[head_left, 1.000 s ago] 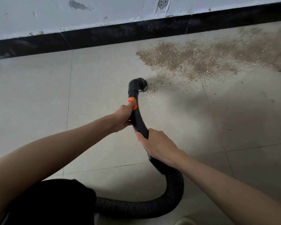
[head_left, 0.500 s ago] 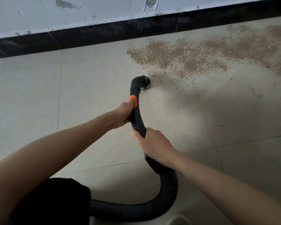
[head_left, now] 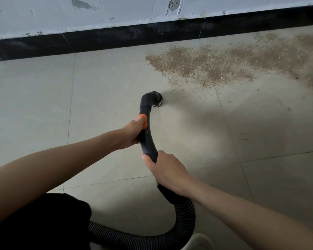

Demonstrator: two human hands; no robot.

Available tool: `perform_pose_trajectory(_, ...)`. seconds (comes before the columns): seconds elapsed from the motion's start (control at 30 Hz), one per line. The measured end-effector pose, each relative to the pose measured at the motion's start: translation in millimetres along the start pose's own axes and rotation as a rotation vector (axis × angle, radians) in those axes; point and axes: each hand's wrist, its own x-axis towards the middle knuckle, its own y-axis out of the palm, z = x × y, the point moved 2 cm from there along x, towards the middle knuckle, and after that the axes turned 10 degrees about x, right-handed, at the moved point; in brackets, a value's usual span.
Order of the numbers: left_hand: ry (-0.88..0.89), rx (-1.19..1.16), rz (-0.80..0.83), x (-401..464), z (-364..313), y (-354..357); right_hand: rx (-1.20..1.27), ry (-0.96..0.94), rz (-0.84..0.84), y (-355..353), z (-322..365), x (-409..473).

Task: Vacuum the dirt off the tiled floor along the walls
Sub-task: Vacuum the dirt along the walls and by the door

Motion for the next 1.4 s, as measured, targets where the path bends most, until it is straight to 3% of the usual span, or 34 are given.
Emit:
perform_pose_trajectory(0.3, 0.054, 0.104, 0.088, 5, -12, 29, 0.011, 0.076, -0.078, -10, -10, -7)
perform_pose_trajectory(0.43, 0.036, 0.031, 0.107, 5, -6, 17, 0.013, 0.06, -0.046, -3, -4, -8)
perform_pose_trajectory(0.53, 0.01, -0.017, 0.071, 3, 4, -3, -0.019, 0.017, 0.004, 7, 5, -9)
perform_pose_trajectory(0.8, -0.028, 0.122, -0.176, 1, 29, -52, -0.129, -0.079, 0.163, 30, 21, -14)
perform_pose_trajectory(1.2, 0.042, 0.151, -0.065, 5, 18, -10, -0.098, 0.013, 0.048, 21, 2, -13)
perform_pose_trajectory(1.4, 0.045, 0.08, -0.108, -1, 16, -26, 0.035, -0.042, 0.129, 15, 7, -7)
